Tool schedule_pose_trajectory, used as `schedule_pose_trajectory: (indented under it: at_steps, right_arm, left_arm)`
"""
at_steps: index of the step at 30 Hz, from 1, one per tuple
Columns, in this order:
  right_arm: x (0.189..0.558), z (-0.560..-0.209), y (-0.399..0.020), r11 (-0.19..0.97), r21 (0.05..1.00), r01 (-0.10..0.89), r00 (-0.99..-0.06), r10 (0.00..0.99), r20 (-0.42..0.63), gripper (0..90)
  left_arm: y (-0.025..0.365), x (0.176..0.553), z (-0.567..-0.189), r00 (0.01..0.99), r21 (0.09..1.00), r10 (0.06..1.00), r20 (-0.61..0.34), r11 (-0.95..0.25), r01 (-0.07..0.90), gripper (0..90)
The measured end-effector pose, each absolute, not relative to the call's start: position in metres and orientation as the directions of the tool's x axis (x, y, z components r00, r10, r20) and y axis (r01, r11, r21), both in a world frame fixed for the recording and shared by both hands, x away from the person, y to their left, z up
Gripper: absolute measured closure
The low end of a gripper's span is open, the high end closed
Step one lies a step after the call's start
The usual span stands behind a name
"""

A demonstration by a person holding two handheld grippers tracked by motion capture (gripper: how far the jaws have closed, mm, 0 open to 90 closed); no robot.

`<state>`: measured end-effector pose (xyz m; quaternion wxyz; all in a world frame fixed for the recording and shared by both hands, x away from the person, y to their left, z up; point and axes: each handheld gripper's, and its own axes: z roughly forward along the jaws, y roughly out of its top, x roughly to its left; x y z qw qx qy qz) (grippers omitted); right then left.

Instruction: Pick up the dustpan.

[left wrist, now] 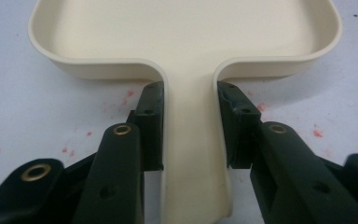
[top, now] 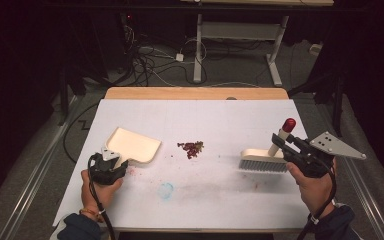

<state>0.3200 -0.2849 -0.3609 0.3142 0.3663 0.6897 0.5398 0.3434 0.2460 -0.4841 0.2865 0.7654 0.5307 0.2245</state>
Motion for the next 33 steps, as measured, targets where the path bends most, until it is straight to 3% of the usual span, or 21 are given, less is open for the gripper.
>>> schedule_pose_trajectory:
  at_steps: [15, 33]
  right_arm:
    - [0.320, -0.361, -0.285, 0.145, 0.976, 0.163, -0.536, 0.843, -0.036, 69.8]
    - [0.321, -0.363, -0.284, 0.171, 0.970, 0.174, -0.542, 0.839, -0.051, 69.7]
  left_arm:
    - [0.246, 0.356, -0.465, 0.370, 0.700, 0.925, 0.084, -0.319, 0.639, 64.0]
    - [0.245, 0.339, -0.438, 0.444, 0.743, 0.892, 0.086, -0.355, 0.567, 64.0]
